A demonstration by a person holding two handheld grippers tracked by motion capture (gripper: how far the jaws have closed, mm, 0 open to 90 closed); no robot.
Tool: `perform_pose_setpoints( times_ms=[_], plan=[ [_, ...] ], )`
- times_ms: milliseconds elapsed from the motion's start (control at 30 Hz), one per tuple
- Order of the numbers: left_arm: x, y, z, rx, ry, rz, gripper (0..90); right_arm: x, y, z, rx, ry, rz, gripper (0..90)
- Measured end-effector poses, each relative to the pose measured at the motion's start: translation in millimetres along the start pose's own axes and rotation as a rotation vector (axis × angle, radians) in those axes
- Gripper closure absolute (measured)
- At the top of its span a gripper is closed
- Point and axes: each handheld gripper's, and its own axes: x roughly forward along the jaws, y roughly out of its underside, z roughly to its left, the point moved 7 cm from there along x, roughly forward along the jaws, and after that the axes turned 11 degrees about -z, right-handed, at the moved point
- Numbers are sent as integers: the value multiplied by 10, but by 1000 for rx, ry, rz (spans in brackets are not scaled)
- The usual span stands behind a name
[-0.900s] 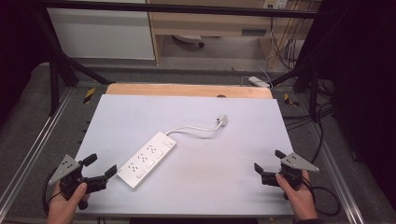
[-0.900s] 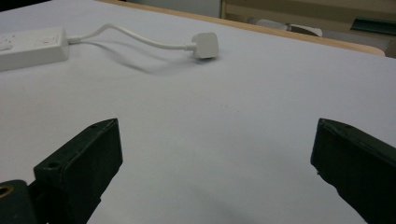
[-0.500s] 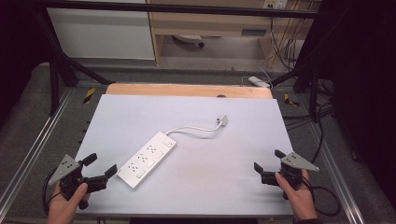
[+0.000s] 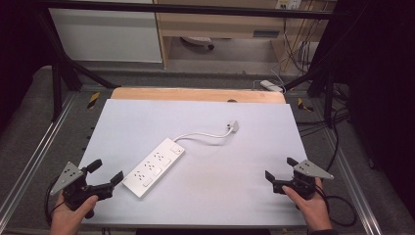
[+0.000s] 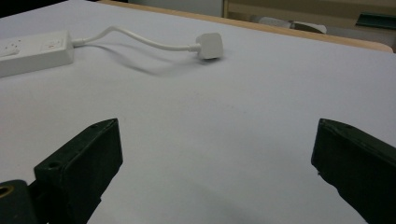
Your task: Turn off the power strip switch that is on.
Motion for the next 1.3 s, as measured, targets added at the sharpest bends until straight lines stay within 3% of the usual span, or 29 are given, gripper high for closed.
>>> perform_pose_setpoints(
  times_ms=[533, 733, 1000, 1300],
  plan=[
    [44, -72, -169, 40, 44, -23, 40, 10, 19, 14, 2, -3, 18, 24],
    [59, -102, -238, 36, 63, -30, 40, 1, -5, 35, 8, -8, 5, 24],
    [98, -202, -351, 24, 79, -75, 46, 6, 7, 32, 8, -3, 12, 24],
    [185, -309, -350, 8, 40, -88, 53, 6, 16, 22, 11, 0, 19, 26]
  ],
)
